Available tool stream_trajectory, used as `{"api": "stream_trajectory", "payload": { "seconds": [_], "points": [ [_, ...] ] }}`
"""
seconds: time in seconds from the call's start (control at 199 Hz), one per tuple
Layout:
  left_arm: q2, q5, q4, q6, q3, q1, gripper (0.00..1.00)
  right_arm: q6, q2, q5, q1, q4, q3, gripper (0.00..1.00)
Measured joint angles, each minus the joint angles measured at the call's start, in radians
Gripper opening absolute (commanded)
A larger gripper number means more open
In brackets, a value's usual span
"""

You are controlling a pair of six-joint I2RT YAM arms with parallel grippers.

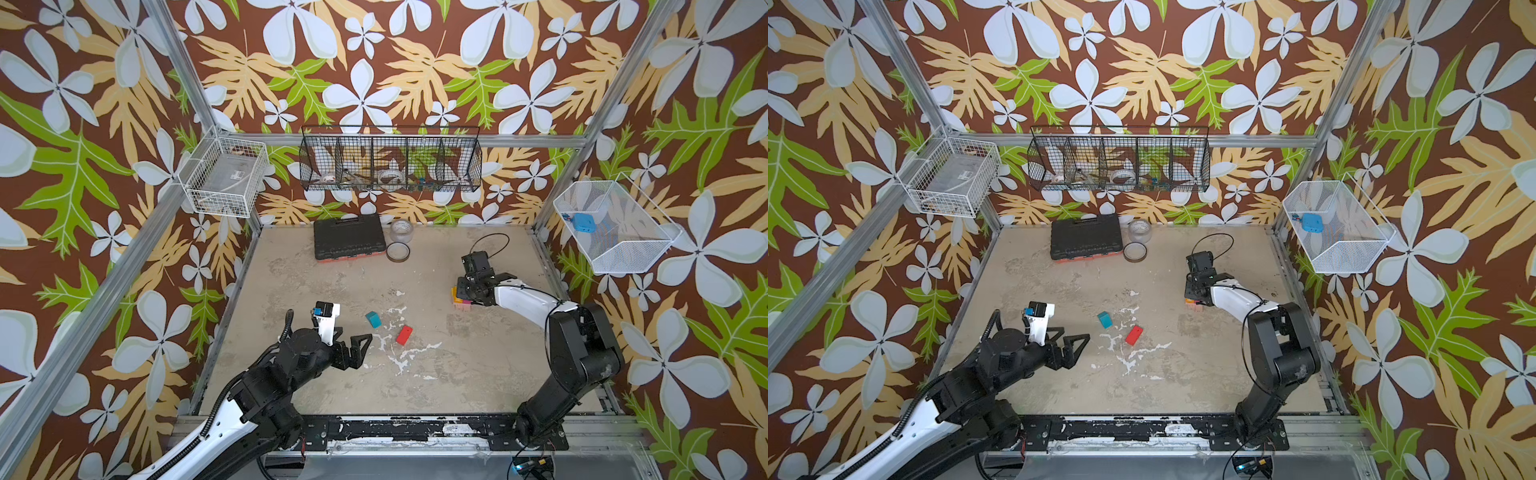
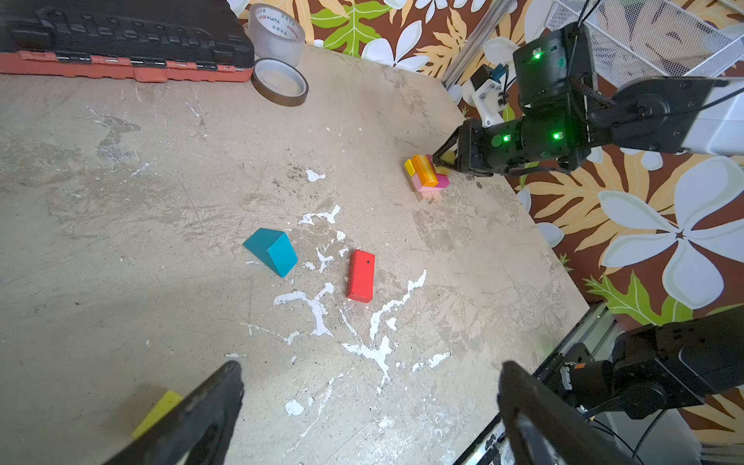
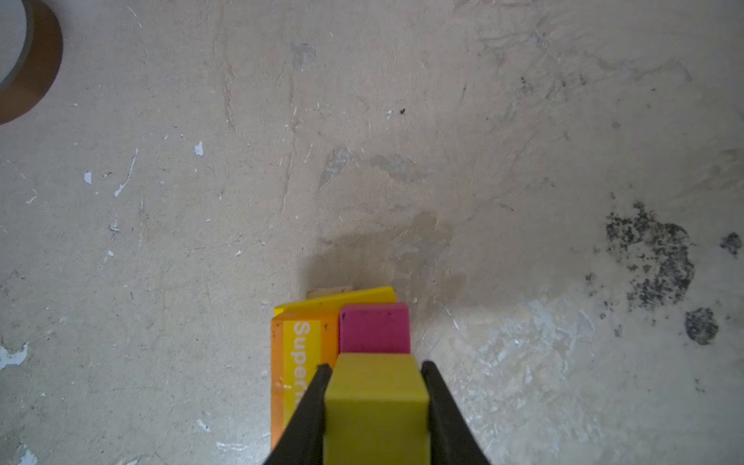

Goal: Build the wood block tower
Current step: 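Lower the yellow-green block onto the magenta block with the right gripper, then open and withdraw the right gripper while the left gripper nears the yellow cube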

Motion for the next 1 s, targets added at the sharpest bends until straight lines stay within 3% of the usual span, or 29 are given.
{"api": "stream_trajectory", "payload": {
  "seconds": [0.632,0.793,1.003],
  "points": [
    [0.000,0.000,0.000,0.000,0.000,0.000,1.00,0.000,-0.033,0.014,0.000,-0.002,-0.007,0.44],
    [0.000,0.000,0.000,0.000,0.000,0.000,1.00,-0.002,-0.135,0.075,0.028,-0.037,-0.021,0.54],
    [0.002,0.000,0.000,0.000,0.000,0.000,1.00,-0.004,-0.381,0.138,0.127,-0.070,-0.063,0.70]
  ]
}}
